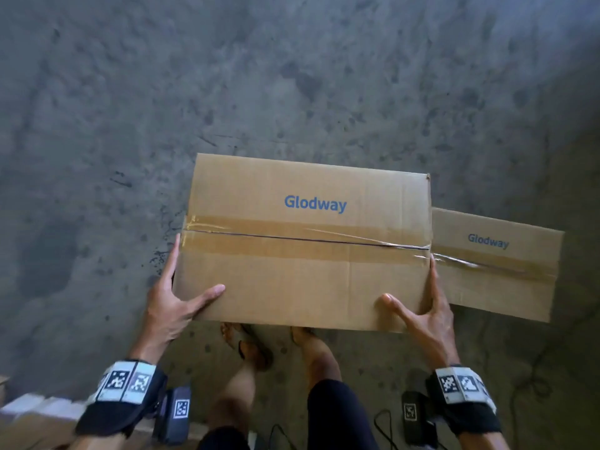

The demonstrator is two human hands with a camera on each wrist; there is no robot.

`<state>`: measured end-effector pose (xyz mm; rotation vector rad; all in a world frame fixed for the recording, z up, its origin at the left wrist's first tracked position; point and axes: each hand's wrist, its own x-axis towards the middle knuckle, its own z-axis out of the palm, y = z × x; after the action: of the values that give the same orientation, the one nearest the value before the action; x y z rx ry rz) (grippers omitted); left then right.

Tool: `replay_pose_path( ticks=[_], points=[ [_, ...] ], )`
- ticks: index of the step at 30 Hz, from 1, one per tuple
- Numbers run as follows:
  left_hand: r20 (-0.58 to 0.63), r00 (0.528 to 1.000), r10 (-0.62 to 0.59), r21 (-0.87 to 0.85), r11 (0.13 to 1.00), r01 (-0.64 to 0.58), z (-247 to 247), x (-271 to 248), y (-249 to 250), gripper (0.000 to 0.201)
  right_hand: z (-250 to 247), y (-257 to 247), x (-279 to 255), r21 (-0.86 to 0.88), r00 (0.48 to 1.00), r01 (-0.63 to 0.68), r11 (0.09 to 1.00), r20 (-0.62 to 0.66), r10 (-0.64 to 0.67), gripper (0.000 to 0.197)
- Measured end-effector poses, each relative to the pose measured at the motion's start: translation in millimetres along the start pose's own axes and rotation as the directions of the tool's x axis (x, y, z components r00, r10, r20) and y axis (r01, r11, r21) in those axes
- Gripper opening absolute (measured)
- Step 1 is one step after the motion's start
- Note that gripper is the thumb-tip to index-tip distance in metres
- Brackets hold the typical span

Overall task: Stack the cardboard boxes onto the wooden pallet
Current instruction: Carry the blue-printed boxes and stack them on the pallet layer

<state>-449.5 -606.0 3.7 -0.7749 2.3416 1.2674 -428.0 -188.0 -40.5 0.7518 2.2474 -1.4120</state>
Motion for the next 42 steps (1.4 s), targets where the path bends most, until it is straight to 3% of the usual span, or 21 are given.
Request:
replay_pose_path(
  ticks=[6, 12, 16, 21, 26, 31, 33, 36, 40, 42],
  points=[
    [-0.210, 0.976, 0.050, -0.109, 0.991, -0.074, -64, -97, 28, 0.114, -27, -81, -48, 0.013, 0.984, 0.156, 0.988, 0.081, -0.157, 0.113],
    [-0.374, 0.927, 0.041, -0.188, 0.975, -0.119, -107, -187, 32, 0.115, -30, -140, -89, -0.092, 0.948, 0.304, 0.948, 0.128, -0.291, 0.116],
    [-0.498, 0.867, -0.027, -0.299, 0.943, -0.143, -121, -254, 9, 0.115, -19, -170, -121, -0.123, 0.921, 0.373, 0.920, 0.173, -0.350, 0.116],
    [-0.607, 0.764, -0.219, -0.422, 0.903, -0.076, -118, -363, -43, 0.113, 0, -191, -184, -0.185, 0.828, 0.520, 0.834, 0.350, -0.439, 0.111],
    [-0.720, 0.585, -0.372, -0.503, 0.862, -0.071, -91, -471, -81, 0.117, 25, -196, -244, -0.215, 0.706, 0.649, 0.730, 0.527, -0.473, 0.109],
    [-0.740, 0.390, -0.549, -0.594, 0.804, 0.004, -53, -562, -115, 0.120, 69, -193, -287, -0.244, 0.576, 0.746, 0.619, 0.702, -0.419, 0.106],
    [-0.719, 0.337, -0.607, -0.636, 0.771, 0.031, -38, -591, -131, 0.113, 90, -191, -298, -0.245, 0.498, 0.799, 0.549, 0.781, -0.376, 0.108],
    [-0.669, 0.284, -0.687, -0.695, 0.713, 0.086, -22, -625, -141, 0.114, 127, -190, -307, -0.248, 0.399, 0.862, 0.441, 0.870, -0.290, 0.132],
    [-0.643, 0.156, -0.750, -0.744, 0.660, 0.105, -6, -657, -137, 0.124, 166, -194, -337, -0.093, 0.198, 0.947, 0.308, 0.922, -0.332, 0.116],
    [-0.644, 0.096, -0.759, -0.753, 0.651, 0.097, 3, -668, -134, 0.123, 180, -195, -350, -0.015, 0.111, 0.957, 0.289, 0.942, -0.317, 0.115]
  ],
)
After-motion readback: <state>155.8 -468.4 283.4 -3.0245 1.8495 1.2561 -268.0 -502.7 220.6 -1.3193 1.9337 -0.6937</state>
